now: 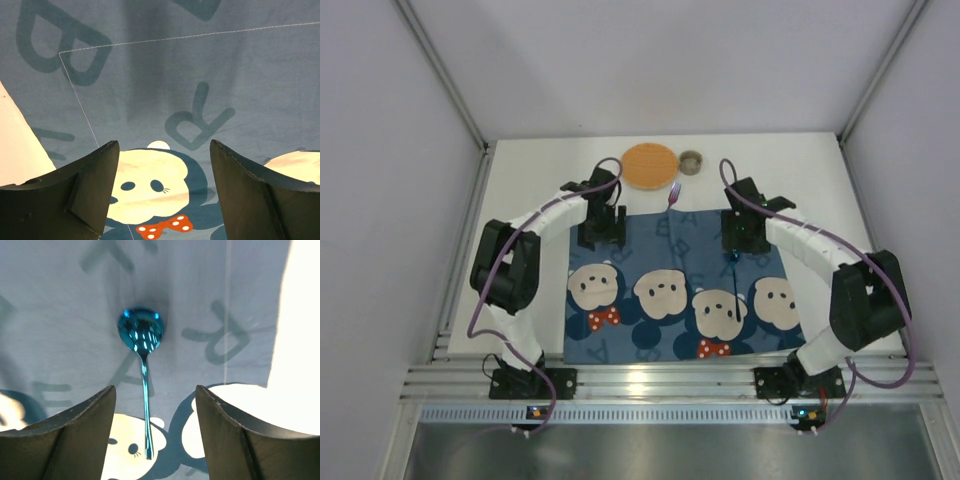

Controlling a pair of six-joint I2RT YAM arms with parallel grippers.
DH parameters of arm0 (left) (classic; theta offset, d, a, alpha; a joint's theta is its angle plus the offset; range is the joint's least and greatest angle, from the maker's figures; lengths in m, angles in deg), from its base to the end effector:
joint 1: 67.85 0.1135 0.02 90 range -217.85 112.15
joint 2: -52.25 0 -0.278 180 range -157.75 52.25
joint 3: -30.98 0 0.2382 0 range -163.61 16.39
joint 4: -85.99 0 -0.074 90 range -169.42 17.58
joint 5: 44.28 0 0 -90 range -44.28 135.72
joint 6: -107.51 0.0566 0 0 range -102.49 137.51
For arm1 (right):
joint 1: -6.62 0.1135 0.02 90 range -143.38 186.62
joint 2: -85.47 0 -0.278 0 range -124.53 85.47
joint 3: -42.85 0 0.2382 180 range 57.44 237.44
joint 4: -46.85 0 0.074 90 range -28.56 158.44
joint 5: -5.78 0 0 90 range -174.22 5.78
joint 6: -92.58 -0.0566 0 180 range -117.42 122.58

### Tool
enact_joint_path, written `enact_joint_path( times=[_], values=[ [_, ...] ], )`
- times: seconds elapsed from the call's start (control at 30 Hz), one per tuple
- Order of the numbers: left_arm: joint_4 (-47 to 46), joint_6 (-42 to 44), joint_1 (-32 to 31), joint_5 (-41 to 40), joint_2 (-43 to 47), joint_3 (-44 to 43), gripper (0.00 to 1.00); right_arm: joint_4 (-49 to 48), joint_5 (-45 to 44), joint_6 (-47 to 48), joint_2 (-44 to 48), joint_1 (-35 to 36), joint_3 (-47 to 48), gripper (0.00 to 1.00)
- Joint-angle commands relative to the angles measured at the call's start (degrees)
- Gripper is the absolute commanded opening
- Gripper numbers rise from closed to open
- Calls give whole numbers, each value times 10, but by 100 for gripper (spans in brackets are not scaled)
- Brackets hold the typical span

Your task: Set the dinner table for one person

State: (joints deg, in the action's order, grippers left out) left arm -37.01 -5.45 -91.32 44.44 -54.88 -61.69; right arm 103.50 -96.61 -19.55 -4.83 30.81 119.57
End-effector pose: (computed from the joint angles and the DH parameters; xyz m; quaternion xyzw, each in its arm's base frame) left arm 0.3436 -0.1478 0.1959 0.0026 0.9869 -0.0534 0.1524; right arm 0.2756 0.1105 0.2139 0.0009 0.9796 -0.0306 0.1987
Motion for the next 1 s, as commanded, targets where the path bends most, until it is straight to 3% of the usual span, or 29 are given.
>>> enact_joint_path(
  times=[0.0, 0.1, 0.13, 0.17, 0.2, 0.57, 0.97],
  values=[
    [-4, 11, 5, -7, -12, -22, 79, 4, -33, 7, 38, -25, 52, 63],
    [-8, 15, 6, -4, -21, -22, 79, -15, -24, 11, 14, -61, 62, 40],
    [-9, 17, 6, -5, -24, -22, 79, -24, -9, 11, 4, -69, 63, 14],
    [-10, 17, 6, -6, -30, -21, 79, -30, 0, 13, -19, -79, 65, 3],
    [-11, 18, 6, -7, -33, -21, 79, -40, 7, 10, -31, -98, 68, 0],
    [-13, 27, 6, -28, -49, -10, 79, -102, 110, -3, -148, -136, 49, 0],
    [-20, 37, 12, -86, -55, 42, 79, -95, 54, -29, -124, -162, -62, 0]
  ],
)
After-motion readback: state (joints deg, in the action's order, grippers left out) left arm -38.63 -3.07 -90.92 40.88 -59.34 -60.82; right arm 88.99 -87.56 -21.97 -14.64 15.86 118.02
